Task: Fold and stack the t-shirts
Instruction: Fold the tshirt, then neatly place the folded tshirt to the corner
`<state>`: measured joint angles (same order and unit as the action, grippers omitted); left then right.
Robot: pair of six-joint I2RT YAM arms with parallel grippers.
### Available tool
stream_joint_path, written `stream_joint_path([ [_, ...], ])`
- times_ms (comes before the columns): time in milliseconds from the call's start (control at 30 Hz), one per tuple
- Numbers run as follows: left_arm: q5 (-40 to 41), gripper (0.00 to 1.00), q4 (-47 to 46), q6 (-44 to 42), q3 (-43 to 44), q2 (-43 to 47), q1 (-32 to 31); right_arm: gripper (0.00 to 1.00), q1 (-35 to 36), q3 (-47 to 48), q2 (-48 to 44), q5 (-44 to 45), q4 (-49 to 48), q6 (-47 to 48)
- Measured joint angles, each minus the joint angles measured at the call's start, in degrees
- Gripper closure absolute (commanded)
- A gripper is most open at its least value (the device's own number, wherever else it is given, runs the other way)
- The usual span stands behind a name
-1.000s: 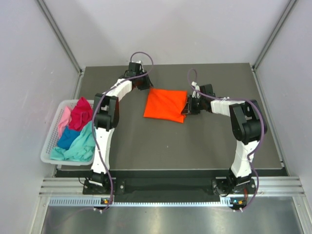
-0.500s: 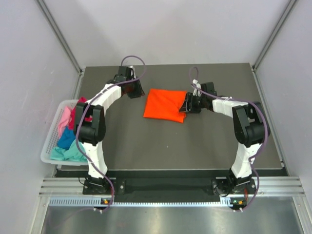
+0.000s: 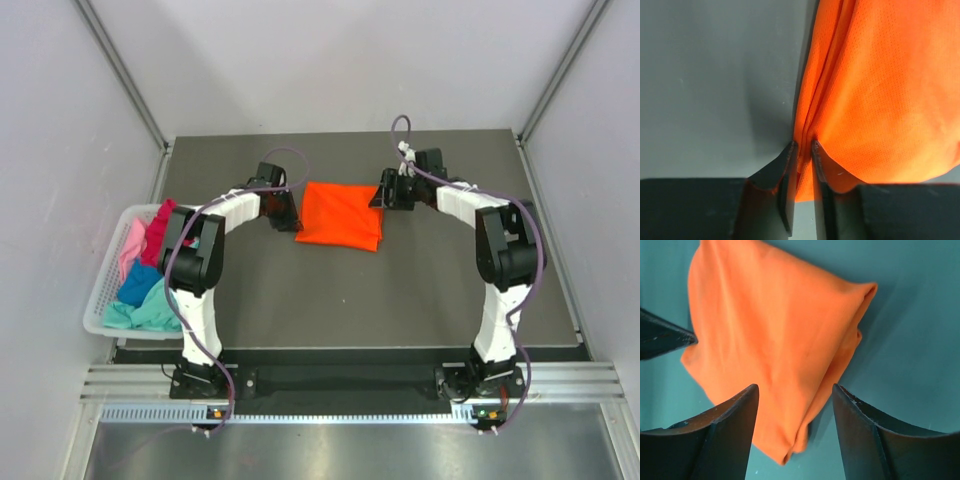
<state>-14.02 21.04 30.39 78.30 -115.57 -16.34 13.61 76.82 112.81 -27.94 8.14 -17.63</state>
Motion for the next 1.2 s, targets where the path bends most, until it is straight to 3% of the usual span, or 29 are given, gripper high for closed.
stream_joint_path([
  [100, 0.8, 0.81, -0.3, 1.1, -0.2, 0.0, -0.3, 0.39, 0.0, 1.9, 3.4, -0.4, -0.2, 0.1],
  [300, 1.7, 0.73, -0.5, 3.1, -0.9, 0.6, -0.4, 0.4, 0.0, 3.2, 6.9, -1.8, -0.9, -0.2],
  [500, 6.7, 0.66, 4.6, 3.8, 0.9, 1.0, -1.2, 0.49, 0.5, 3.2, 7.8, -2.6, -2.2, -0.4],
  [667, 20.2, 0.65, 14.9, 2.4, 7.5, 1.6, -4.3, 0.67, 0.6, 3.3, 8.7, -3.4, -3.1, -0.5],
  [800, 22.5, 0.62, 18.3, 1.1, 10.1, 6.6, -5.9, 0.93, 0.6, 5.8, 10.4, -2.9, -1.2, 0.2],
  [867, 22.3, 0.62, 19.1, 0.4, 10.4, 10.3, -6.0, 1.0, 0.6, 7.2, 11.1, -2.8, 0.2, 0.5],
  [1200, 22.2, 0.62, 19.6, -3.7, 3.8, 20.4, -6.6, 1.0, -2.9, 14.9, 12.5, -2.8, 8.6, 5.6],
])
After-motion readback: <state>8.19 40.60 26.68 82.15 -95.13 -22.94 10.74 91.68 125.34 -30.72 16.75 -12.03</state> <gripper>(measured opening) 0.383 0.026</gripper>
